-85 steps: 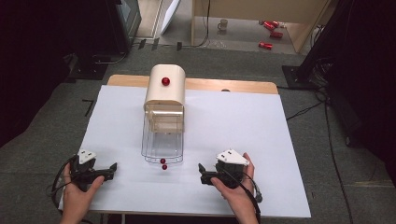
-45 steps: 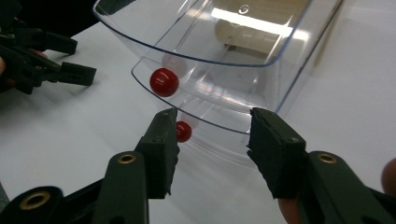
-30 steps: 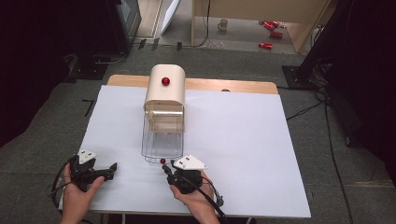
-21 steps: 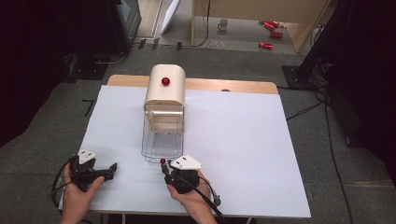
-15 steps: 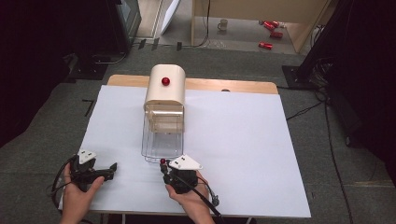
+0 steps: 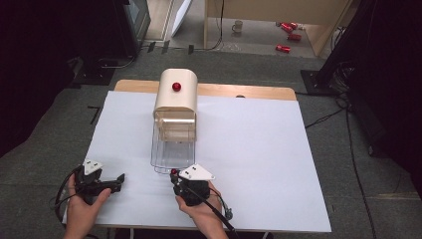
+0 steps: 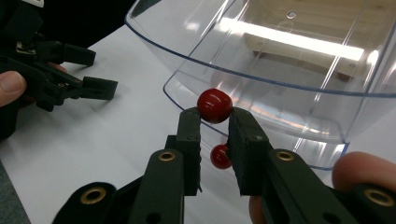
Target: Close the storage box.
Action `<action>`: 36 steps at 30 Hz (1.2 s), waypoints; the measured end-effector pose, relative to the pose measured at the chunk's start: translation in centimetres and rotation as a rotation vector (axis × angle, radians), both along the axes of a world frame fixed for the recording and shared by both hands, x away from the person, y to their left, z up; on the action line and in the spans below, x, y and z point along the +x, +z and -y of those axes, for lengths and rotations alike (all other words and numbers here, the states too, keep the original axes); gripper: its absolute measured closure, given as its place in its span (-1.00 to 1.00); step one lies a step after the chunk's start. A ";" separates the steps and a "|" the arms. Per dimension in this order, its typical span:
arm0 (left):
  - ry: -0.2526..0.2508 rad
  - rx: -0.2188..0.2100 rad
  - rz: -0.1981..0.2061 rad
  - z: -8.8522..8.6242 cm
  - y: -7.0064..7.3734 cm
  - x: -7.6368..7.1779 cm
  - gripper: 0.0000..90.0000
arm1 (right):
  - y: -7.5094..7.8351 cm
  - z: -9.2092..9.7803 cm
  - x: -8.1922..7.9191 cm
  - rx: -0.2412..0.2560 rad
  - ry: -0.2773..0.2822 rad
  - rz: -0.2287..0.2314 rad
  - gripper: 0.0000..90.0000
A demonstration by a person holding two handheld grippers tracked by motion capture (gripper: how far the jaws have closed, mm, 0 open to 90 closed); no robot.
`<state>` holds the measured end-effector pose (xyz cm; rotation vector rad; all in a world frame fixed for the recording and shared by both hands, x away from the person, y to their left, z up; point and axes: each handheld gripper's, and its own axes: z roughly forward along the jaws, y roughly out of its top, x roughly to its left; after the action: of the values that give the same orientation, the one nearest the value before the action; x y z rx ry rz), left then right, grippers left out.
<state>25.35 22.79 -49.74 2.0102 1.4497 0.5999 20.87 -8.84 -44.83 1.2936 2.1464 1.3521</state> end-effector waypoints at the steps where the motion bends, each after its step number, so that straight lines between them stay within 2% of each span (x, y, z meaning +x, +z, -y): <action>1: 0.000 0.000 0.000 0.0 0.0 0.0 -1.00 | 0.1 0.0 0.0 0.000 0.001 -0.001 0.69; 14: 0.001 -0.001 0.000 0.0 0.0 0.0 -1.00 | 1.4 0.1 0.3 0.007 0.001 0.011 0.69; 25: 0.001 -0.001 0.001 0.0 0.0 0.0 -1.00 | 2.8 0.0 1.3 0.003 -0.004 0.042 0.70; 36: 0.000 -0.001 0.000 0.0 0.0 0.0 -1.00 | 3.5 0.2 2.6 0.015 -0.014 0.046 0.71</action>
<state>25.34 22.79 -49.74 2.0095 1.4502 0.5987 23.46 -9.08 -41.32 1.2683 2.0973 1.3809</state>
